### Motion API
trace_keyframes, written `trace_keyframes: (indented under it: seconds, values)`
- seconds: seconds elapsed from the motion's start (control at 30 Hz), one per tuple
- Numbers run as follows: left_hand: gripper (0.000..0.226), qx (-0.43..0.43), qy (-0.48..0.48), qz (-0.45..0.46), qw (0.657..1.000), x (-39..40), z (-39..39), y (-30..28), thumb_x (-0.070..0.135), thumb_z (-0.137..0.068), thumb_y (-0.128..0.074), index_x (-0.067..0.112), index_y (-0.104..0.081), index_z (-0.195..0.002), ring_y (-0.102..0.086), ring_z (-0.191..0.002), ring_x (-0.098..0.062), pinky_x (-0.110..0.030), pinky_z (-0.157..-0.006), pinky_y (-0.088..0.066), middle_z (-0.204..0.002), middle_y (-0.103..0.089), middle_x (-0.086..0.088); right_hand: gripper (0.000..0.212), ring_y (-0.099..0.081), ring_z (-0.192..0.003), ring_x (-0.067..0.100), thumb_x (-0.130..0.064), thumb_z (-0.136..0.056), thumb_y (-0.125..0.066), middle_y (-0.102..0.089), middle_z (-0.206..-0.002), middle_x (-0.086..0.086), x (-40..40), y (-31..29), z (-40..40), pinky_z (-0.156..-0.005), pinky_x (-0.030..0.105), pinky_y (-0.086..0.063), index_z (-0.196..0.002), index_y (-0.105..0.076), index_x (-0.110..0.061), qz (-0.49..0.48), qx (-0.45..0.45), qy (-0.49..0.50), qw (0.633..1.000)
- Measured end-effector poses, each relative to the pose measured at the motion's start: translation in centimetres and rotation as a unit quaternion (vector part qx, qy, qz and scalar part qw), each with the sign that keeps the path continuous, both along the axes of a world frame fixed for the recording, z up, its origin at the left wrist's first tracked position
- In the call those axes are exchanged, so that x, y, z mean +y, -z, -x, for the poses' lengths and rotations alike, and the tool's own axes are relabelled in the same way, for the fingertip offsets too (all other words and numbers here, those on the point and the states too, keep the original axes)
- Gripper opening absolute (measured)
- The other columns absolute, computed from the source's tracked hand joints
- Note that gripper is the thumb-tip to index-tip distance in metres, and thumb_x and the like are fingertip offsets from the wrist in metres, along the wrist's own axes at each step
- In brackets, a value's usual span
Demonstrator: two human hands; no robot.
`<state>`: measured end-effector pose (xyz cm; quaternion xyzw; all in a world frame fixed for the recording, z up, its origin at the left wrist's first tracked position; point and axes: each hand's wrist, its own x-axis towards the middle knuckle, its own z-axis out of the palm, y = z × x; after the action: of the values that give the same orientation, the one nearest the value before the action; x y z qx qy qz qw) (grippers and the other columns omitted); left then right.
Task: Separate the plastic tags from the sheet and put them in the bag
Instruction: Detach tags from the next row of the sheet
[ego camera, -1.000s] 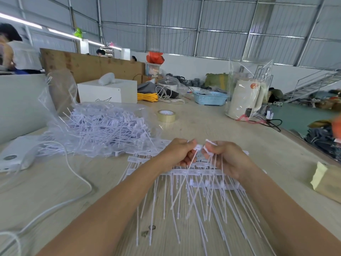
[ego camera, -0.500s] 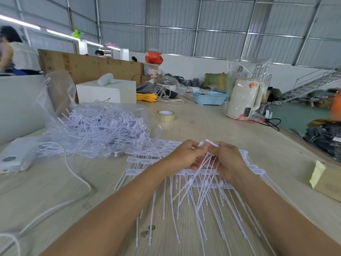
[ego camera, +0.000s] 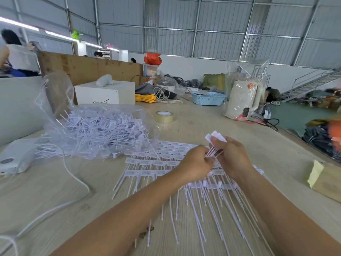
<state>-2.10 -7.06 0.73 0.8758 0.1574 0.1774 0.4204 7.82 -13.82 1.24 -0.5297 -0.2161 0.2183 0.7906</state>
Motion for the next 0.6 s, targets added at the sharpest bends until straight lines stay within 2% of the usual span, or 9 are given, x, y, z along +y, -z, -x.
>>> trace_keyframes:
  seconds: [0.07, 0.17, 0.27, 0.33, 0.4, 0.5, 0.53, 0.6]
  values:
    - [0.021, 0.012, -0.014, -0.066, 0.998, 0.7, 0.3, -0.5, 0.017, -0.098, -0.044, 0.005, -0.055, -0.112, -0.054, -0.078, -0.023, -0.027, -0.064, -0.040, -0.100, -0.061, -0.014, 0.023, -0.063, -0.079, 0.024, 0.015, -0.082, -0.051, -0.066, -0.092, 0.015, -0.1, 0.0, -0.1, -0.078, 0.033, -0.051, -0.098, -0.062, 0.003, 0.022, -0.014, -0.031, 0.999]
    - [0.016, 0.045, -0.016, -0.173, 0.984, 1.8, 0.9, -1.4, 0.010, -0.096, -0.043, 0.004, -0.058, -0.099, -0.048, -0.074, -0.022, -0.025, -0.061, -0.031, -0.085, -0.053, -0.009, 0.036, -0.067, -0.081, 0.026, 0.021, -0.079, -0.040, -0.067, -0.092, 0.019, -0.2, -0.2, 0.0, -0.075, 0.030, -0.055, -0.102, -0.061, 0.003, 0.048, -0.043, -0.067, 0.996]
    - [0.014, 0.094, -0.033, -0.245, 0.964, 2.9, 1.5, -2.4, 0.009, -0.095, -0.044, 0.004, -0.054, -0.087, -0.052, -0.079, -0.027, -0.030, -0.064, -0.037, -0.084, -0.052, -0.010, 0.033, -0.069, -0.088, 0.024, 0.019, -0.085, -0.039, -0.070, -0.095, 0.016, -0.1, -0.5, 0.2, -0.076, 0.024, -0.057, -0.105, -0.061, 0.005, 0.057, -0.065, -0.104, 0.991]
    - [0.016, 0.084, -0.042, -0.276, 0.956, 3.6, 2.2, -3.1, 0.007, -0.094, -0.045, 0.002, -0.058, -0.101, -0.057, -0.089, -0.029, -0.036, -0.072, -0.047, -0.095, -0.059, -0.014, 0.026, -0.070, -0.086, 0.019, 0.015, -0.089, -0.044, -0.072, -0.092, 0.012, 0.3, -0.7, 0.5, -0.073, 0.020, -0.057, -0.098, -0.064, 0.002, 0.057, -0.075, -0.118, 0.988]
    - [0.030, 0.048, -0.047, -0.283, 0.957, 4.2, 3.5, -3.7, 0.006, -0.093, -0.046, 0.011, -0.058, -0.120, -0.059, -0.091, -0.028, -0.037, -0.078, -0.050, -0.104, -0.063, -0.014, 0.022, -0.071, -0.085, 0.019, 0.011, -0.090, -0.048, -0.073, -0.093, 0.012, 0.8, -1.0, 1.0, -0.072, 0.020, -0.056, -0.095, -0.066, -0.001, 0.060, -0.086, -0.133, 0.985]
    - [0.035, 0.015, -0.056, -0.255, 0.965, 5.6, 5.8, -4.2, 0.006, -0.093, -0.046, 0.017, -0.062, -0.122, -0.059, -0.081, -0.019, -0.033, -0.079, -0.051, -0.103, -0.066, -0.011, 0.021, -0.071, -0.084, 0.023, 0.006, -0.088, -0.055, -0.070, -0.097, 0.015, 2.1, -1.6, 2.3, -0.072, 0.026, -0.058, -0.107, -0.062, -0.001, 0.094, -0.123, -0.148, 0.977]
    - [0.034, 0.013, -0.064, -0.241, 0.968, 6.3, 6.7, -4.4, 0.006, -0.093, -0.045, 0.017, -0.064, -0.120, -0.057, -0.074, -0.013, -0.028, -0.075, -0.051, -0.098, -0.067, -0.009, 0.026, -0.070, -0.085, 0.024, 0.003, -0.088, -0.058, -0.069, -0.097, 0.014, 2.7, -1.8, 2.7, -0.074, 0.031, -0.058, -0.113, -0.059, -0.002, 0.115, -0.138, -0.139, 0.974]
    - [0.034, 0.028, -0.077, -0.207, 0.975, 8.1, 8.6, -4.7, 0.003, -0.091, -0.047, 0.018, -0.069, -0.112, -0.053, -0.056, 0.001, -0.013, -0.057, -0.045, -0.077, -0.064, 0.005, 0.038, -0.065, -0.093, 0.025, -0.008, -0.087, -0.064, -0.063, -0.101, 0.009, 4.0, -2.3, 3.6, -0.082, 0.037, -0.056, -0.123, -0.053, -0.010, 0.155, -0.191, -0.094, 0.965]
